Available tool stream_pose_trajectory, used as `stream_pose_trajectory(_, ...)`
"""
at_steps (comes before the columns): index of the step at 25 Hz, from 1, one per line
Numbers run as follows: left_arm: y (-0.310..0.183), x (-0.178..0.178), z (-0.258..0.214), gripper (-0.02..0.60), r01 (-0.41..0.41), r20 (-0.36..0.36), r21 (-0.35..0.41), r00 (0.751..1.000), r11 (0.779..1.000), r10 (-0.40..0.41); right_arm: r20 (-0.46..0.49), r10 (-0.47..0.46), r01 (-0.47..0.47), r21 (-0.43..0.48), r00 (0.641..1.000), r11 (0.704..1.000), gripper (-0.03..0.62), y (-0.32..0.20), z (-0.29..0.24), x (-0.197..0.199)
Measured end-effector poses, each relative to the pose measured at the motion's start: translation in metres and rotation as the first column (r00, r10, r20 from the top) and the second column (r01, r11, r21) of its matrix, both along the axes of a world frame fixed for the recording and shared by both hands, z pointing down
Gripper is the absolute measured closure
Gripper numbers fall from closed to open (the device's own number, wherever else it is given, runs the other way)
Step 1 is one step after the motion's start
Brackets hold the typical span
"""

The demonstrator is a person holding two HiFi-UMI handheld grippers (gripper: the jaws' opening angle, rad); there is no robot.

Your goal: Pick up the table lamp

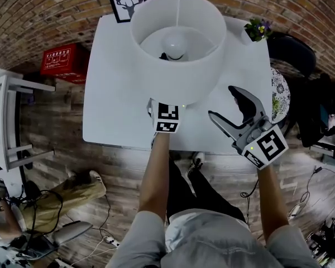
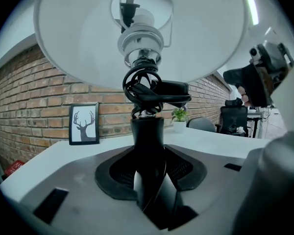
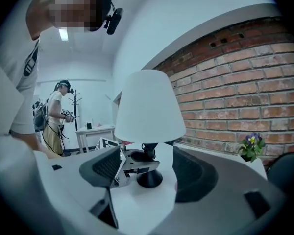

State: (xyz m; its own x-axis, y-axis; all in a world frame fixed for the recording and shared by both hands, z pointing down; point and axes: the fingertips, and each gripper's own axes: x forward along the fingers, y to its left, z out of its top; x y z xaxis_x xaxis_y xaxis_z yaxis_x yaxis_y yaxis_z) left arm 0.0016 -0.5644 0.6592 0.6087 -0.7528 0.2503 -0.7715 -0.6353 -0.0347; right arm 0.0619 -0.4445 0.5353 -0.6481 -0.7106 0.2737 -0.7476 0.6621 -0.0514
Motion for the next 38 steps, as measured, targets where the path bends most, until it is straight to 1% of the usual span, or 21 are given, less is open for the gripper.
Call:
stream_pose_trajectory(4,0.008,-0.001,-0.005,0.425,-0.034,-0.007,-0.028,0.999,0.999,0.034,-0.020,0.000,0.000,-0.033,1.000,0.999,0.258,0.001,0.018,0.000)
stream_pose_trajectory(8,0.013,-0.002,-0.028,0.423,-0.052,0.000,-0.013,0.999,0.999,0.052,-0.031,-0.004,0.002,-0.072,1.000,0.997,0.258,0.004,0.036,0.000)
stream_pose_trajectory(11,0.023,-0.002,-0.039,0.425,-0.092,-0.009,-0.053,0.996,0.994,0.092,-0.030,-0.021,0.018,-0.096,0.999,0.995,0.258,0.005,0.045,-0.008)
stream_pose_trajectory(13,0.033,-0.001,-0.052,0.423,-0.135,-0.028,-0.091,0.991,0.987,0.133,-0.040,-0.042,0.038,-0.107,0.998,0.994,0.258,0.004,0.049,-0.017)
stream_pose_trajectory(16,0.047,0.003,-0.076,0.423,-0.187,-0.049,-0.122,0.982,0.975,0.182,-0.072,-0.095,0.086,-0.123,0.993,0.989,0.252,0.003,0.057,-0.030)
stream_pose_trajectory(17,0.052,0.004,-0.082,0.423,-0.198,-0.046,-0.124,0.980,0.972,0.194,-0.075,-0.116,0.106,-0.133,0.990,0.986,0.246,0.002,0.060,-0.035)
stream_pose_trajectory(19,0.060,0.008,-0.095,0.423,-0.226,-0.052,-0.109,0.974,0.968,0.221,-0.050,-0.155,0.145,-0.162,0.987,0.976,0.226,0.004,0.065,-0.043)
stream_pose_trajectory(21,0.071,0.013,-0.108,0.423,-0.254,-0.083,-0.096,0.966,0.962,0.247,-0.021,-0.187,0.180,-0.186,0.982,0.966,0.214,0.010,0.067,-0.049)
stream_pose_trajectory(23,0.080,0.015,-0.119,0.423,-0.270,-0.117,-0.103,0.959,0.957,0.258,-0.040,-0.212,0.202,-0.177,0.976,0.963,0.199,0.018,0.067,-0.053)
stream_pose_trajectory(25,0.087,0.015,-0.128,0.423,-0.276,-0.125,-0.114,0.957,0.954,0.262,-0.086,-0.220,0.206,-0.142,0.972,0.968,0.185,0.021,0.064,-0.056)
stream_pose_trajectory(29,0.099,0.024,-0.148,0.423,-0.306,-0.141,-0.131,0.947,0.943,0.287,-0.188,-0.207,0.199,-0.060,0.960,0.978,0.198,0.024,0.052,-0.056)
stream_pose_trajectory(32,0.109,0.032,-0.159,0.423,-0.319,-0.131,-0.129,0.944,0.939,0.303,-0.195,-0.194,0.190,-0.042,0.961,0.981,0.204,0.030,0.042,-0.052)
stream_pose_trajectory(35,0.117,0.038,-0.173,0.423,-0.340,-0.103,-0.099,0.938,0.935,0.330,-0.213,-0.175,0.173,-0.027,0.961,0.985,0.209,0.034,0.031,-0.048)
stream_pose_trajectory(38,0.121,0.043,-0.191,0.423,-0.367,-0.099,-0.077,0.928,0.927,0.359,-0.181,-0.151,0.150,-0.014,0.972,0.989,0.207,0.036,0.014,-0.045)
